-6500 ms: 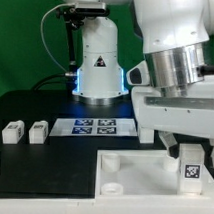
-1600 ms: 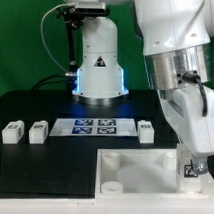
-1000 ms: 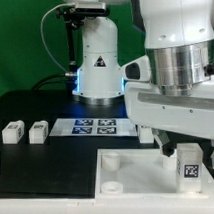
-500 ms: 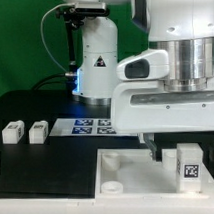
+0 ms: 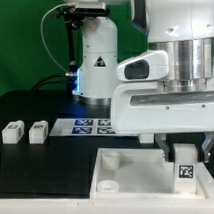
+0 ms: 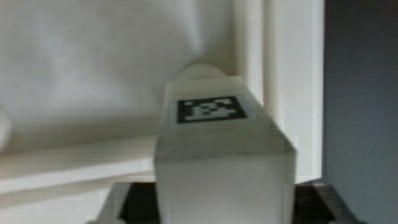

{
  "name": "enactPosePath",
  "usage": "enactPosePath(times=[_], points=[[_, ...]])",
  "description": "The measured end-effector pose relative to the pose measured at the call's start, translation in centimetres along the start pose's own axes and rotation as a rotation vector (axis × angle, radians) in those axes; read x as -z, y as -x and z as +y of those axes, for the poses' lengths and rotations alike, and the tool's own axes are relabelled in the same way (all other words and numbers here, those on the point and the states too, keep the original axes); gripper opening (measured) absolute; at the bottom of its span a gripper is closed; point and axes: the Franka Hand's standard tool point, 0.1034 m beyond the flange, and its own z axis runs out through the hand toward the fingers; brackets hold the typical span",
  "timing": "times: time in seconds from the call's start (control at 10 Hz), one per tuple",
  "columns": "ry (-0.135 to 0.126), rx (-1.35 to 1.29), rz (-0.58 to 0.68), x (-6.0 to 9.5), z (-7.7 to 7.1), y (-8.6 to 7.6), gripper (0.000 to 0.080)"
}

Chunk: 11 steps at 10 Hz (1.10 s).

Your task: Assemble one leg

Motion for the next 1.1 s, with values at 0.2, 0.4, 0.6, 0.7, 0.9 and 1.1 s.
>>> enactPosePath(times=[0.2,0.4,0.6,0.7,0.9,1.1], points=[[0.012,-0.166,0.004,0.0,0.7,-0.2,0.0294],[0.027,-0.269,0.003,0.1,1.6,-0.4,0.0294],[0.028,-0.257,0.003,0.1,1.7,-0.4,0.0295],[0.028,-0.256,0.003,0.1,1.7,-0.4,0.0295],[0.026,-0.257,0.003,0.1,1.6,-0.4,0.0336],[0.024,-0.254,0.005,0.2,1.4,-0.5,0.0606]])
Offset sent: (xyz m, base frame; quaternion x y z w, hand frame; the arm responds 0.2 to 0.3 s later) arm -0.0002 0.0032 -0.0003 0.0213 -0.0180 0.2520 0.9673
